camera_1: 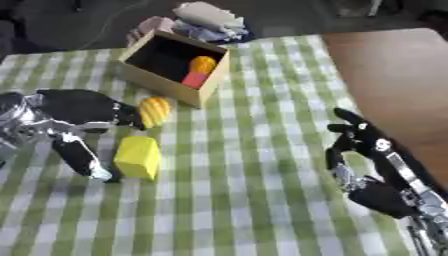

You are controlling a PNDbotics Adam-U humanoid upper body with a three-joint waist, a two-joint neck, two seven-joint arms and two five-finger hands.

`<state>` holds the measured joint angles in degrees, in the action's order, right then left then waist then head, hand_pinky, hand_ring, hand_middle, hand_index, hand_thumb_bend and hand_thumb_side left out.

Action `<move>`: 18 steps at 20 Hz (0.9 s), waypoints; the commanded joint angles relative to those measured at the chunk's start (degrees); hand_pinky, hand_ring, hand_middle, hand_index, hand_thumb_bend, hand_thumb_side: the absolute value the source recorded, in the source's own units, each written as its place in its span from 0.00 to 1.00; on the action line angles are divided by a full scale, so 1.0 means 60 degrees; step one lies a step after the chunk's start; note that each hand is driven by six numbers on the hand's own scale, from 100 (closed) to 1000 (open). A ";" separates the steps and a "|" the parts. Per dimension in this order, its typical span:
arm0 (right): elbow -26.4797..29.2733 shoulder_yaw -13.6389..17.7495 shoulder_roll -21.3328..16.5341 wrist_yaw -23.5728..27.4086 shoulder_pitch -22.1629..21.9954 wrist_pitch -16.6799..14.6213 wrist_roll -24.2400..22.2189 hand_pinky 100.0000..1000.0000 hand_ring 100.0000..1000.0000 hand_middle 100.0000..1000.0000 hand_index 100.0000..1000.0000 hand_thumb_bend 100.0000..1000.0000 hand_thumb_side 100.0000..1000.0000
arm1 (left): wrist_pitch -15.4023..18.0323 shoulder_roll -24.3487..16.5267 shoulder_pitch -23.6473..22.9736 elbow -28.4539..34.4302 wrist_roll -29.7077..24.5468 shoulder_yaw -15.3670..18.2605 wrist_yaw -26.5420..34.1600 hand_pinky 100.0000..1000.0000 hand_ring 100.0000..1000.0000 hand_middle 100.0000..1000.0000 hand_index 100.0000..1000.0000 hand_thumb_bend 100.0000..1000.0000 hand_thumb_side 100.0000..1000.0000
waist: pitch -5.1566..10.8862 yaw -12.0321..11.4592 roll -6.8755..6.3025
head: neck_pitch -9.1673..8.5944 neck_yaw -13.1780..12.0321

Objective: Pick up objects on the table and place them in the box.

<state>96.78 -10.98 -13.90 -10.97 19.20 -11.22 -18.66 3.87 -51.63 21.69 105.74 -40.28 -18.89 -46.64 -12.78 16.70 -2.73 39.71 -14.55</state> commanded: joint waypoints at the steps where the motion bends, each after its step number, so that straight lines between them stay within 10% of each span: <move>1: 0.0112 0.0063 -0.0147 -0.0010 0.0144 -0.0016 0.0030 0.67 0.89 0.42 0.98 0.00 0.41 | -0.0028 -0.0035 0.0144 -0.0170 0.0248 -0.0024 -0.0237 0.80 0.79 0.85 0.92 0.48 0.49 | 0.0063 -0.0003 -0.0062 | -0.0123 -0.0003; 18: 0.0106 0.0086 -0.0123 -0.0008 0.0133 -0.0006 0.0053 0.67 0.89 0.42 0.98 0.00 0.41 | -0.0388 0.0202 0.0256 -0.0284 0.1690 0.0229 0.0189 0.63 0.51 0.56 0.70 0.18 0.20 | 0.0039 -0.0008 -0.0027 | -0.0164 0.0035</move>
<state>96.78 -10.97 -13.90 -10.97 19.21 -11.18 -18.50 1.87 -48.84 22.34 102.85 -30.92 -19.00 -46.40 -12.78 16.75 -2.73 39.66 -14.48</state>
